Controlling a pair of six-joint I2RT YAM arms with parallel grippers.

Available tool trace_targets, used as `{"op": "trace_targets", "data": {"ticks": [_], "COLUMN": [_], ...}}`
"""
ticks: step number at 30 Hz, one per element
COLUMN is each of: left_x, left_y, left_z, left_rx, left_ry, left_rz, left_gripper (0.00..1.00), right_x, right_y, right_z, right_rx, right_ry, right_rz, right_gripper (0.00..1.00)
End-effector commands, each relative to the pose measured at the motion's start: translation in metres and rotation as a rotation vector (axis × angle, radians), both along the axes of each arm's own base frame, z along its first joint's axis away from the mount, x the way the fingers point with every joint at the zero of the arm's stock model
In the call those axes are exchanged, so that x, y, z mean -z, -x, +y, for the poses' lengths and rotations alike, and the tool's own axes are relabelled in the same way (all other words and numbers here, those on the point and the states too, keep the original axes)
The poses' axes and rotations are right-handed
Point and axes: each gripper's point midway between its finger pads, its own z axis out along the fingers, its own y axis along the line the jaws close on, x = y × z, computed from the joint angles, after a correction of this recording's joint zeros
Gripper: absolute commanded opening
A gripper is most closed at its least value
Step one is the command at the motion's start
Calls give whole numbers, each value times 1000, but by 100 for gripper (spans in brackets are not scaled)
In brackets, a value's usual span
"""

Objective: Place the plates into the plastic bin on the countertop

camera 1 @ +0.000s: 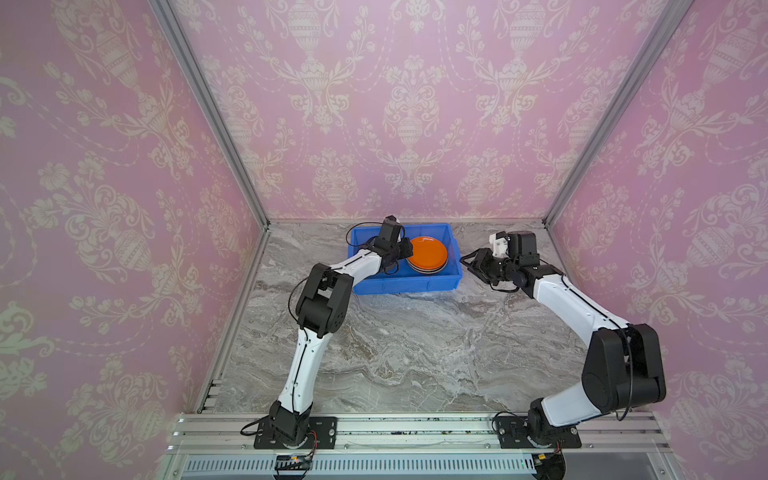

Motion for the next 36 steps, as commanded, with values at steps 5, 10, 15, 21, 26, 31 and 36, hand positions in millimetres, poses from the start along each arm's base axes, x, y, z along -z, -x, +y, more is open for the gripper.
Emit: {"op": "trace_targets", "data": {"ticks": [5,10,15,21,26,31,36], "left_x": [-20,-54,-96,-155,-194,-195,-164], "left_y": [2,-3,-1,24,69,121,175], "left_z": [-2,12,24,23,40,112,197], "left_rx": [22,1,-8,40,65,-95,-260], "left_ry": [-61,-140,-195,-115,-78,-310,-709], "left_rz": [-44,-117,-199,-307,-473,-636,-639], "left_gripper": [35,59,90,99,99,99,99], "right_x": [-4,-12,-24,-33,-53,-58,-65], "right_y": [-1,-4,-6,-7,-5,9,26], "right_z": [1,1,0,-2,-8,-24,-35], "right_rx": [-8,-7,-3,-3,1,35,109], "right_ry": [-6,2,-3,24,94,301,496], "right_rz": [-15,-35,-70,-111,-252,-347,-479], "right_gripper": [48,49,49,49,71,100,100]}}
